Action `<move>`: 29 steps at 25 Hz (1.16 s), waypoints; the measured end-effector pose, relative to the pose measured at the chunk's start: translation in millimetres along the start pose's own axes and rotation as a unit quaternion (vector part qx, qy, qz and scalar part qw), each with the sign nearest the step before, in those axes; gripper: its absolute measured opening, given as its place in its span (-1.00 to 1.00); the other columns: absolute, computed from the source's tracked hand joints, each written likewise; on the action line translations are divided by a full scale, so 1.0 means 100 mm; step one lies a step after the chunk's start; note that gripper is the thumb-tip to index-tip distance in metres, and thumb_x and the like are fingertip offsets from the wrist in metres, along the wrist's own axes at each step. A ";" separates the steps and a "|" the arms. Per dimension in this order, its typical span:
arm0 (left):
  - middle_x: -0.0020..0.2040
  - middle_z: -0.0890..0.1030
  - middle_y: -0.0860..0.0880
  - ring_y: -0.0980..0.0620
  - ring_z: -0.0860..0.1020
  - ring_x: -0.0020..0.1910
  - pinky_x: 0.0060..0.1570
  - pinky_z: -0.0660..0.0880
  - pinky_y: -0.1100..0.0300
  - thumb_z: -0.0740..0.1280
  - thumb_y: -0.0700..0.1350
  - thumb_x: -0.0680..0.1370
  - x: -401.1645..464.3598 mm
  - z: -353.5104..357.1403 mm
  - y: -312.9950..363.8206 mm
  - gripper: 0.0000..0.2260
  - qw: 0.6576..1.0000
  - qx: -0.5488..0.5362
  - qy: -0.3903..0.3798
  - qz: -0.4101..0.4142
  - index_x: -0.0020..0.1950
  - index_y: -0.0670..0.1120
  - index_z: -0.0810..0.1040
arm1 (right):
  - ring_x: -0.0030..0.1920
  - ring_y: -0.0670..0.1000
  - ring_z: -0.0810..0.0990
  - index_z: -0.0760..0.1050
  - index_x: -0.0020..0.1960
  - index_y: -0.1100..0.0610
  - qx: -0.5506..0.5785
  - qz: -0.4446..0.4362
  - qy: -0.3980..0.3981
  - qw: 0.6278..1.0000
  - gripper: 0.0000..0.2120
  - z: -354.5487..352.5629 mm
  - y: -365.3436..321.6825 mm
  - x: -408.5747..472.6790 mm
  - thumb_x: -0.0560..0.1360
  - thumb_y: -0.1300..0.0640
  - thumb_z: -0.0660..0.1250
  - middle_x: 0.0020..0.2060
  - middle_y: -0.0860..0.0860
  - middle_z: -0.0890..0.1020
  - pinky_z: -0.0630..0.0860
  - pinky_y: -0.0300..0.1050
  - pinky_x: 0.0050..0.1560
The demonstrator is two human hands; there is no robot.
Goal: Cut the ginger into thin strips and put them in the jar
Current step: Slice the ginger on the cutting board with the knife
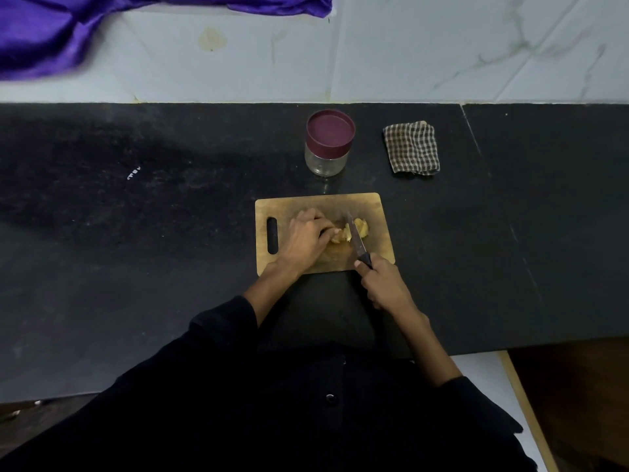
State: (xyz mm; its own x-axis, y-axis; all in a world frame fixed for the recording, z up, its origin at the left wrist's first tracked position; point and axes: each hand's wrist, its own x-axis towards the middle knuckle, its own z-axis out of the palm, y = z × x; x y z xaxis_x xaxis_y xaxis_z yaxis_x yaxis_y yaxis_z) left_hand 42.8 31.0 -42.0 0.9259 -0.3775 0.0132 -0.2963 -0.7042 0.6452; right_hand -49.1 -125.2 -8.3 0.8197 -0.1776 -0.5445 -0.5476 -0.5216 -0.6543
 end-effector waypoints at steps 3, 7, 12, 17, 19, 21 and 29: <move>0.06 0.56 -0.06 -0.03 0.45 0.08 0.14 0.39 0.02 0.29 -0.06 0.59 -0.02 0.02 0.04 -0.82 1.000 0.021 0.017 -0.014 0.10 -0.06 0.64 | -0.33 0.02 0.49 0.40 -0.03 0.02 -0.001 -0.002 -0.001 1.000 -0.87 0.00 0.00 -0.01 0.65 0.01 0.16 -0.23 0.06 0.52 0.46 -0.01 -0.30; 0.10 0.56 -0.05 -0.04 0.44 0.12 0.16 0.36 0.06 0.29 -0.01 0.58 -0.04 -0.02 0.03 -0.79 1.000 0.016 0.006 -0.007 0.15 -0.05 0.60 | -0.30 0.01 0.47 0.37 -0.10 -0.02 -0.004 -0.006 0.000 1.000 -0.85 0.01 0.01 0.00 0.65 0.01 0.17 -0.24 0.04 0.51 0.45 0.01 -0.22; 0.17 0.55 -0.05 -0.02 0.41 0.17 0.22 0.33 0.07 0.41 -0.02 0.50 -0.08 -0.03 0.02 -0.70 0.999 0.030 -0.012 -0.001 0.21 -0.06 0.58 | -0.21 0.07 0.54 0.42 0.00 0.06 -0.034 -0.019 0.006 0.999 -0.85 0.02 -0.03 -0.01 0.65 0.00 0.17 -0.18 0.05 0.54 0.51 0.04 -0.16; 0.10 0.60 -0.04 -0.02 0.45 0.12 0.20 0.37 0.01 0.44 -0.07 0.47 -0.06 -0.03 0.03 -0.76 1.000 -0.006 0.000 -0.006 0.12 -0.06 0.64 | -0.04 0.07 0.57 0.43 0.10 0.12 -0.112 -0.043 0.018 0.993 -0.82 0.04 -0.11 -0.01 0.66 0.02 0.16 -0.07 0.06 0.57 0.52 0.04 0.00; 0.09 0.62 -0.03 -0.01 0.46 0.11 0.19 0.38 0.00 0.46 -0.07 0.45 -0.04 -0.04 0.04 -0.75 1.000 -0.012 -0.007 -0.014 0.11 -0.05 0.65 | -0.03 0.08 0.58 0.42 0.11 0.12 -0.127 -0.048 0.017 0.991 -0.82 0.05 -0.13 0.01 0.66 0.02 0.16 -0.06 0.07 0.58 0.54 0.12 0.03; 0.08 0.63 -0.03 0.00 0.47 0.11 0.18 0.39 0.02 0.47 -0.08 0.43 -0.01 -0.05 0.03 -0.75 1.000 -0.015 -0.016 -0.018 0.10 -0.04 0.66 | -0.03 0.09 0.59 0.42 0.13 0.11 -0.142 -0.049 0.020 0.988 -0.82 0.06 -0.14 0.01 0.66 0.02 0.15 -0.06 0.08 0.59 0.55 0.17 0.04; 0.03 0.65 0.02 0.03 0.48 0.05 0.16 0.38 0.05 0.48 -0.11 0.42 0.02 -0.06 0.04 -0.82 1.000 -0.015 -0.015 -0.013 0.02 -0.03 0.68 | -0.05 0.08 0.60 0.40 0.14 0.14 -0.203 -0.058 0.049 0.976 -0.83 0.14 -0.23 0.00 0.67 0.06 0.14 -0.07 0.07 0.59 0.57 0.13 -0.02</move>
State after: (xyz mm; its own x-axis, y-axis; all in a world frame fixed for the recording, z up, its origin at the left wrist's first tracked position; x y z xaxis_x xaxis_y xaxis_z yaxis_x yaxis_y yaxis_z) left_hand 45.0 30.6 -34.9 0.9258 -0.3770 -0.0270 -0.2642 -0.6966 0.6671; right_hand -38.4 -101.7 -0.6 0.8950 -0.1662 -0.4140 -0.3550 -0.8274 -0.4352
